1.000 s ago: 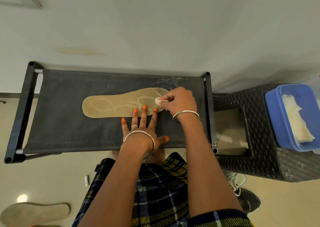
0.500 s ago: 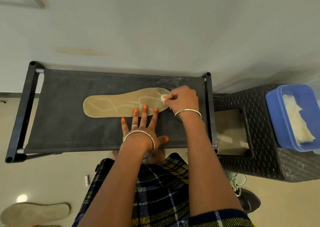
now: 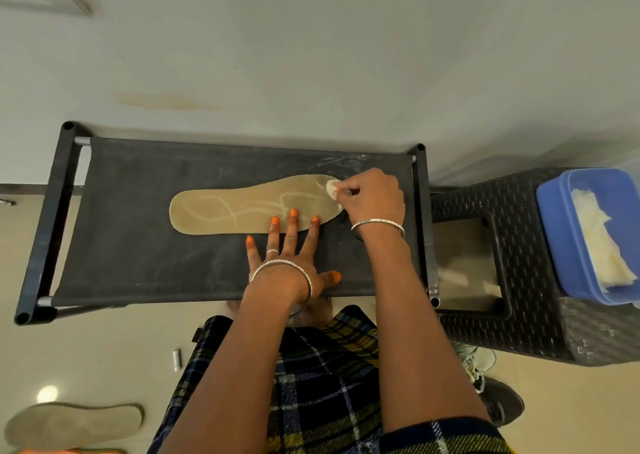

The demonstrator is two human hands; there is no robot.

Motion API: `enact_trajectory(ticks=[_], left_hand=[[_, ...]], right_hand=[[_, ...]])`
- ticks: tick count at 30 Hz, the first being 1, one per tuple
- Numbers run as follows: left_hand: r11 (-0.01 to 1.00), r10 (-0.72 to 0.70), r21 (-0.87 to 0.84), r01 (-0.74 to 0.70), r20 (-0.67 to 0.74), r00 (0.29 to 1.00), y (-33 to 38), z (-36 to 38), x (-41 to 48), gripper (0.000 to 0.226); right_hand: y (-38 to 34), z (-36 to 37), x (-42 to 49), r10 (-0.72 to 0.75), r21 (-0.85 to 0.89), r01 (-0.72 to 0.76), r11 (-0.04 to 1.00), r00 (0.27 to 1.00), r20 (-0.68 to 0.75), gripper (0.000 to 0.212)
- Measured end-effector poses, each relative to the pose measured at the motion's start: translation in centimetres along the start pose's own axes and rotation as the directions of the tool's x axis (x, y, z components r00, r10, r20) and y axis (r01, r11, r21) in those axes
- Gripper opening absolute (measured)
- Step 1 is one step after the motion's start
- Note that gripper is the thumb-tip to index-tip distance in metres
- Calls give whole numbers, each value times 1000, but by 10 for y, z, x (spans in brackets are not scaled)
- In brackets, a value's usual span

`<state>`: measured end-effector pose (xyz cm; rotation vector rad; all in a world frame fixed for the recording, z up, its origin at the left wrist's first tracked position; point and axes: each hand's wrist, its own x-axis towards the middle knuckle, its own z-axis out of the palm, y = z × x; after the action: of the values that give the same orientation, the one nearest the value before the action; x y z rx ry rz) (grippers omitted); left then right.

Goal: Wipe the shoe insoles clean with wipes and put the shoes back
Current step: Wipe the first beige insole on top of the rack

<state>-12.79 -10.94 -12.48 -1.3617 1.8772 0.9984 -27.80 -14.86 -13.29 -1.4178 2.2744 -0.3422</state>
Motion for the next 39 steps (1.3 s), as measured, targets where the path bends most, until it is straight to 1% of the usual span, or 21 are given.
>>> enact_trajectory(ticks=[1,2,5,6,7,10,11,12,15,16,17,20,21,22,26,28,31,32,34,37,39], left_hand=[[1000,2,0,-2,1,1000,0,0,0,96],[1000,2,0,-2,3,1000,-1,0,0,96],[1000,3,1,-3,4,1000,-1,0,-1,95],[1000,4,3,-4,2,1000,-1,-1,-1,95],[1000,6,3,-6,1,1000,-1,-1,-1,95],[1000,10,-2,-10,0,1000,-2,-2,-1,95],[1000,10,-1,-10,1,1000,-2,-2,-1,95],[1000,9,2,-9,3,1000,-1,-2,-1,96],[1000,4,6,-4,8,1000,0,-1,0,96],[1000,3,4,-3,8,1000,0,0,0,96],[1000,4,3,-4,7,1000,0,0,0,96],[1000,9,1,-9,4,1000,-1,-1,0,95],[1000,9,1,-9,4,1000,-1,-1,0,95],[1000,9,0,-9,4,1000,-1,-1,0,96],[1000,6,3,-6,-3,1000,0,1,1,96],[1000,4,6,-4,-6,1000,1,0,1,96],[1000,6,0,-6,0,1000,0,-3,-2,95],[1000,7,0,-7,0,1000,-1,-3,-2,95],[1000,9,4,-9,-3,1000,-1,-3,-1,95],[1000,5,29,-4,-5,1000,-1,0,1,96],[1000,5,31,-5,-5,1000,-1,-1,1,96]], right_hand=[[1,0,1,17,-3,-17,1000,999,-34,16],[1,0,1,10,-4,-10,1000,1000,-29,17],[-5,3,-2,-93,33,90,995,987,134,15],[-6,4,-4,-101,40,96,995,982,162,15],[-6,3,-4,-84,37,80,996,986,142,15],[0,-1,-1,19,22,-18,1000,999,-47,14],[2,-1,1,23,24,-21,999,998,-58,13],[2,-1,1,-2,23,2,1000,1000,-27,12],[-7,4,-4,-97,28,94,995,986,137,16],[-9,5,-5,-93,34,89,995,985,146,17],[-9,5,-4,-65,40,61,997,991,115,16],[-3,2,-1,55,44,-52,998,996,-63,13],[-2,2,0,61,49,-57,997,995,-78,12],[-3,3,0,43,54,-40,998,997,-62,12],[-19,14,-6,-77,54,72,996,993,95,18],[-19,13,-5,-46,48,43,998,996,71,18],[-8,6,0,90,82,-85,993,994,-54,16],[-7,6,1,100,81,-94,992,992,-74,16],[-13,9,-1,41,53,-39,998,998,-44,17],[-27,16,-6,-85,17,84,996,992,89,21],[-24,14,-5,-62,13,61,998,996,65,21]])
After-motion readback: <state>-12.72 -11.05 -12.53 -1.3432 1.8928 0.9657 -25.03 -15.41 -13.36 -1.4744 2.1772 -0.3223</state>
